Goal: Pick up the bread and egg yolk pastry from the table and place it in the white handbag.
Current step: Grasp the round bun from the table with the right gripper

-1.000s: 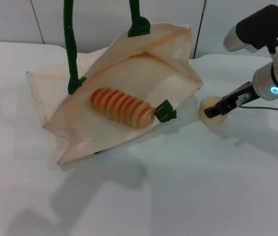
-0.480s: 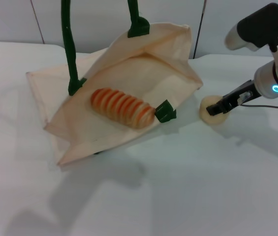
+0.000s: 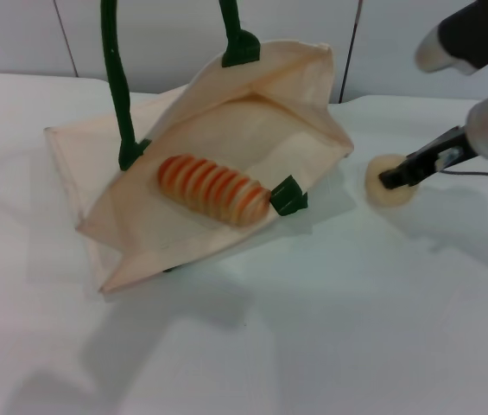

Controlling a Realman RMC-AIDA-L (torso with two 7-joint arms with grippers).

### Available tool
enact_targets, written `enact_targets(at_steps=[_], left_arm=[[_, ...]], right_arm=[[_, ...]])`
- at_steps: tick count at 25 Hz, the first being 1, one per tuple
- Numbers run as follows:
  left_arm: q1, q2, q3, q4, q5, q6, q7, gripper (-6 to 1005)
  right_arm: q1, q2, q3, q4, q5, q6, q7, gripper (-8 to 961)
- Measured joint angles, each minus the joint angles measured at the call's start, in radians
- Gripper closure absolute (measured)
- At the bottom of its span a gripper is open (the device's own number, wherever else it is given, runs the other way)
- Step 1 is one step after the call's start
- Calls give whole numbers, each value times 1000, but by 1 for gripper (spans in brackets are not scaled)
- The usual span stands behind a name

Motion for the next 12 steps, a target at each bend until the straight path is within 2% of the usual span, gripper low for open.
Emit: enact_targets(at_steps=[1,2,4,12], left_arm=[[2,0,0,0,0,0,0,837],[2,0,-1,0,0,0,0,836],[3,0,-3,0,0,2,0,836],[6,1,-19,-8,0,9,5,833]], right_arm=[[-22,1,32,-63,-27,-39,2,460],[-22,1,32,-63,-27,-39,2,460],[-51,3,54,-146,-42,-92,2,461],[-150,12,52,-416,-20,-252,17,463]])
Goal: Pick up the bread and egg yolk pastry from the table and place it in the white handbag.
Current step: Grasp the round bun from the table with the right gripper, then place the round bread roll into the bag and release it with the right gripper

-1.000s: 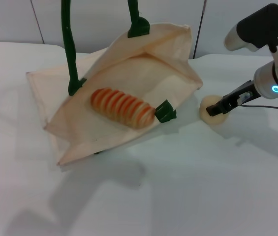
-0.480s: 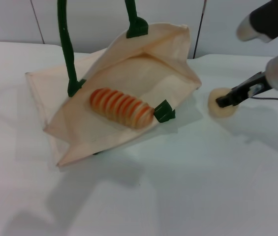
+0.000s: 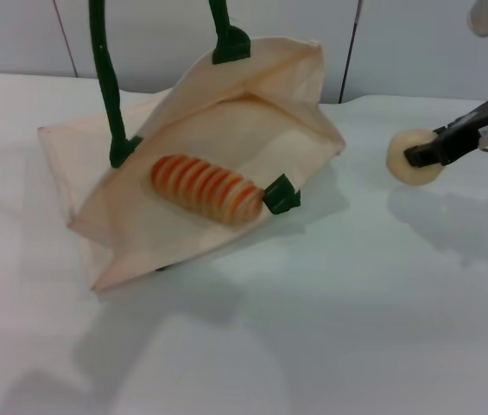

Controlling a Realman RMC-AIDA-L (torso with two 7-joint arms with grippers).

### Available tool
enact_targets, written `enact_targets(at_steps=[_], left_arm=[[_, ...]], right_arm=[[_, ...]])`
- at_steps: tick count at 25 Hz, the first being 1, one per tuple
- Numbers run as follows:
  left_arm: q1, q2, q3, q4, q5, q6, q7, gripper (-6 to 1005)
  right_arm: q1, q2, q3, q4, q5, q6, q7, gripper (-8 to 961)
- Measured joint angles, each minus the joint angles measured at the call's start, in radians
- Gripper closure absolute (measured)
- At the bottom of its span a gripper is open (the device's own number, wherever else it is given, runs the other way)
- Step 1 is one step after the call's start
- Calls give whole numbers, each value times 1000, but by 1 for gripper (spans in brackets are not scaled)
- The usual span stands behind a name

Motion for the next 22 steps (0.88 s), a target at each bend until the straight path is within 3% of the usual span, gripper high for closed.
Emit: enact_targets(at_steps=[11,22], left_arm=[[2,0,-22,-5,13,4,1,830],[-24,-1,-8,-7,-9,14,-21,826]], right_arm=[[-85,3,-110,-276,204,-163,20,477],[-51,3,-318,-242,298,-68,34,485]])
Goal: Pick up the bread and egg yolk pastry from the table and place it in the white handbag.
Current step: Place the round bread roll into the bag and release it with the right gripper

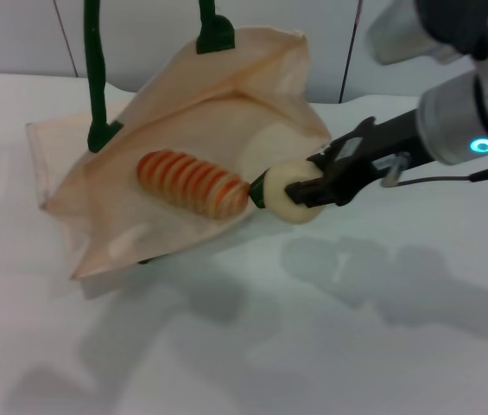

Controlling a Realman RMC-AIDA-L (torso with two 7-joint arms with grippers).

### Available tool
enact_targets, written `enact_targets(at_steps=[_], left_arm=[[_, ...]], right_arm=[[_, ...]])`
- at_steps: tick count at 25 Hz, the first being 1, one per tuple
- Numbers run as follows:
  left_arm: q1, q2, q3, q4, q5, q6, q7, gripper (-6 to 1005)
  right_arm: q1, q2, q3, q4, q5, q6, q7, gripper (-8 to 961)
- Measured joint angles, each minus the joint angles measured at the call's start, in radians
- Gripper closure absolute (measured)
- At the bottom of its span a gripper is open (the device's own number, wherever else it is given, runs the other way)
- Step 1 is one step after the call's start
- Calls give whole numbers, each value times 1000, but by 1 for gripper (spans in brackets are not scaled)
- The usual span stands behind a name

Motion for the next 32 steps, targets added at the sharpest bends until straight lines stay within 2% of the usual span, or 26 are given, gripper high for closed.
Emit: enact_targets(at_steps=[11,25,32], left_arm=[[-13,1,41,0,-52,0,-3,822],[-14,1,67,-15,-47,-4,-4,818],[-21,2,87,-25,-44,-1,-2,815]], right_arm=[[115,-1,-14,233,10,164,-43,496],[140,-3,-4,350,11,341,-72,504],[215,-2,-13,452,14,395,-75,470]])
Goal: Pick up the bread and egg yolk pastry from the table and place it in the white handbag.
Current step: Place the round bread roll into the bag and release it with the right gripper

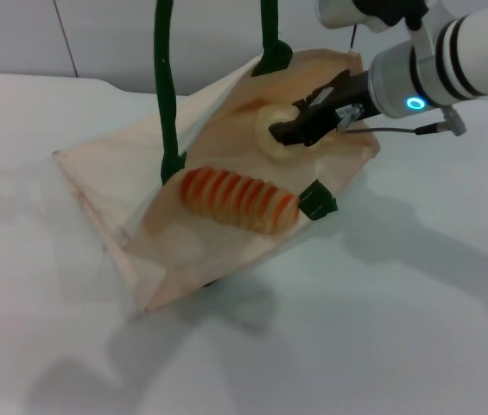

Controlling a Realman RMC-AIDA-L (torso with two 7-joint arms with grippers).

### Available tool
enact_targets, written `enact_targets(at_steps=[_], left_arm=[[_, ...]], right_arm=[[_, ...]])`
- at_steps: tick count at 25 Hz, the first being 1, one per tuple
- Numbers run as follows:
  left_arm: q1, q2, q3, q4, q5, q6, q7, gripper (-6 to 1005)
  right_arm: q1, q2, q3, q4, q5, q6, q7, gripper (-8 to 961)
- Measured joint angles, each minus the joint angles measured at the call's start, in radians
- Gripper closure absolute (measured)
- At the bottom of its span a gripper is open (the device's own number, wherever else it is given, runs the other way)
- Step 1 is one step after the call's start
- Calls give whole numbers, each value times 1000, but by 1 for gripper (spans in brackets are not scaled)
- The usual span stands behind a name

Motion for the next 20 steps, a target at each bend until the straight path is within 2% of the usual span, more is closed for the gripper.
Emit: enact_targets(at_steps=[2,14,20], left_arm=[[0,0,0,0,0,0,1,815],[2,0,-7,0,19,1,0,811],[7,-1,-12,1,26,1,-3,809]], right_arm=[[26,-1,3,47,0,6,0,456],[45,-5,13,95,-3,32,-1,370],[45,-6,14,92,-10,2,7,159]])
